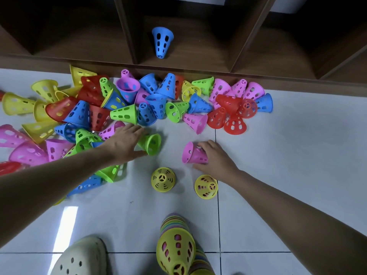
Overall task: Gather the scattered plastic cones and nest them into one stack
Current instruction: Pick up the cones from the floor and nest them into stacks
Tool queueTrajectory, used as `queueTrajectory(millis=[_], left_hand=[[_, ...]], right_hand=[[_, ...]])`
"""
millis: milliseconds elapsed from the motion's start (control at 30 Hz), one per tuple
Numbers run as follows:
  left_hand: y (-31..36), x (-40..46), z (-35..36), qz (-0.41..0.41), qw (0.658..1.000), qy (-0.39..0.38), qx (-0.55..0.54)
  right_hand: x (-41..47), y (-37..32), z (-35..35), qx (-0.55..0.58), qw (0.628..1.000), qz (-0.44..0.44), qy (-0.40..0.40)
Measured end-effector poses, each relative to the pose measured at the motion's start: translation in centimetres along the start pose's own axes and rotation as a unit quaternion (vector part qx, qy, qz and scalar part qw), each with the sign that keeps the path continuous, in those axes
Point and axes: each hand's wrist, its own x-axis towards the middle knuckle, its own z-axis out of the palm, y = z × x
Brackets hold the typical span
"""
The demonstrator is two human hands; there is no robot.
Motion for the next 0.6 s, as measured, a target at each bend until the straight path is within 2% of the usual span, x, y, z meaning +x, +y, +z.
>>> queueTrajectory(millis=[100,233,433,600], left_hand=[[0.7,-0.1,0.8,0.001,0.999,0.031,-0.025],[1.6,-1.1,1.3,-0.009,0.999,0.008,-0.031],[3.0,-3.7,0.0,-0.013,0.985,0.045,-0.167],[4.4,-5.5,-3.0,0.009,0.959,0.107,-0.264]], right_hand=[[0.1,0.4,-0.2,-0.013,1.0,-0.012,0.005],[-0.8,1.2,-1.0,0.01,1.0,0.006,-0.009],[-4.7,2.0,-2.8,0.158,0.986,0.054,0.003],[-8.1,1.2,-4.2,0.195,0.977,0.063,0.053]])
